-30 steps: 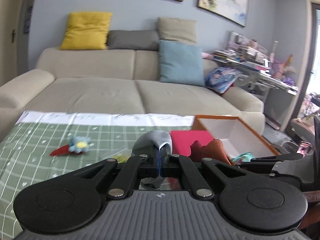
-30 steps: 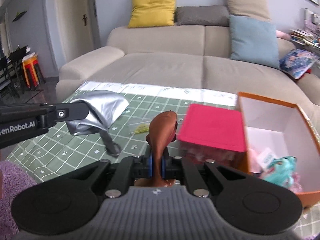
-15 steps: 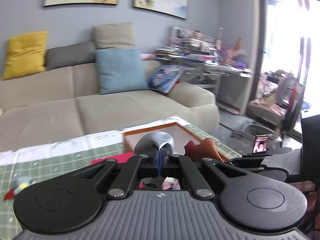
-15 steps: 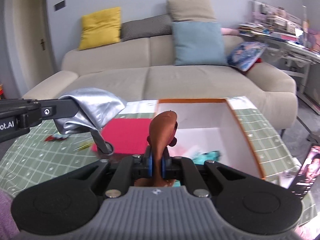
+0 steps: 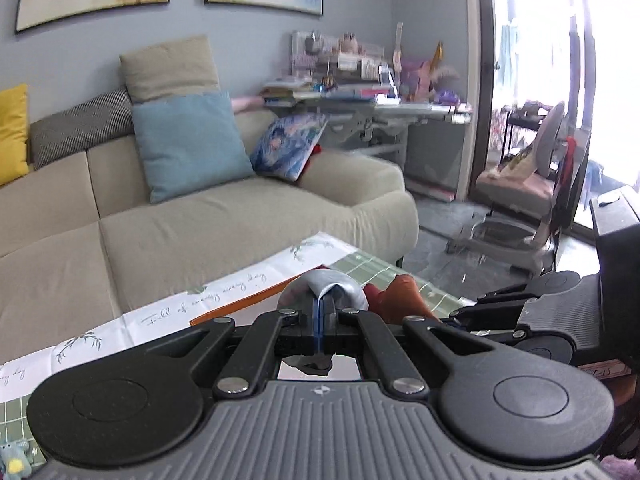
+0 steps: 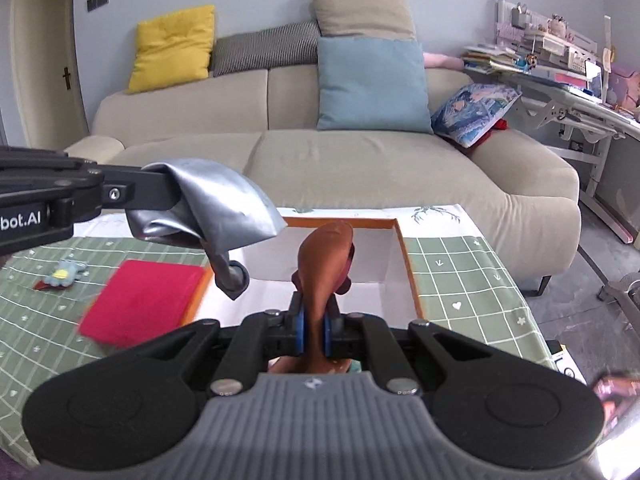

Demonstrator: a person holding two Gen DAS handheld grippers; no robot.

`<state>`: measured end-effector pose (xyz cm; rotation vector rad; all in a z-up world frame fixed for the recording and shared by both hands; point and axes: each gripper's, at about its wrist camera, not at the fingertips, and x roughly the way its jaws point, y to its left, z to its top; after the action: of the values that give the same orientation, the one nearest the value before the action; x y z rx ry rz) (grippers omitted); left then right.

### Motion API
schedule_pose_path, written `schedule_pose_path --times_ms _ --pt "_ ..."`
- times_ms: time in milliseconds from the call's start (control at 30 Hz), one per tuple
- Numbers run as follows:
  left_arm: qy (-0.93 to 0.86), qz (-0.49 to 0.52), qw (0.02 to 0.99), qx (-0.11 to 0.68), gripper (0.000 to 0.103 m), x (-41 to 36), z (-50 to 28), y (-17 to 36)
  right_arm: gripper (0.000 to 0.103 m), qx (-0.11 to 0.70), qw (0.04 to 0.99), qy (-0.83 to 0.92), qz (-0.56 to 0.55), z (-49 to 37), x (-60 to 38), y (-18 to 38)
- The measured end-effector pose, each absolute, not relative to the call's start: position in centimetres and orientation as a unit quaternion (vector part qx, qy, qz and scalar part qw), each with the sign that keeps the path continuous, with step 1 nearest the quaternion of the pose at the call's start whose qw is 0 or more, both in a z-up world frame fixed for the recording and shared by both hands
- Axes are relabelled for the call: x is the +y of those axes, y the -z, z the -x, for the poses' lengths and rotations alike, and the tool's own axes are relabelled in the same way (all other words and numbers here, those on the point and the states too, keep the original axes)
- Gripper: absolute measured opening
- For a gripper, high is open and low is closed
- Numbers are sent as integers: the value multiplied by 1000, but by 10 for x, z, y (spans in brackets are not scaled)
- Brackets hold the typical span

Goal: Organize soft objects
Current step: 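Carry the silver foil bag and brown cloth over the orange box, then open the left tool to drop the foil bag while the right tool releases the brown cloth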

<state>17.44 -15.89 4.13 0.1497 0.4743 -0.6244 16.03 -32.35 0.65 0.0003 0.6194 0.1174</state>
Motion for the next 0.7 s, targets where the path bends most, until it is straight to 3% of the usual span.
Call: schedule_pose_path --times_ms 533,600,667,700 --pt "277 -151 880 354 0 -170 -276 42 12 406 912 -49 20 -262 -324 73" --pt "278 -158 875 362 0 -170 -280 50 18 414 909 -52 17 -268 -324 76" --pt "281 -162 872 367 1 -172 -282 56 35 417 907 -45 28 -271 -321 77" --pt "281 -165 871 368 1 -173 -284 57 35 421 906 -43 33 -273 -320 79"
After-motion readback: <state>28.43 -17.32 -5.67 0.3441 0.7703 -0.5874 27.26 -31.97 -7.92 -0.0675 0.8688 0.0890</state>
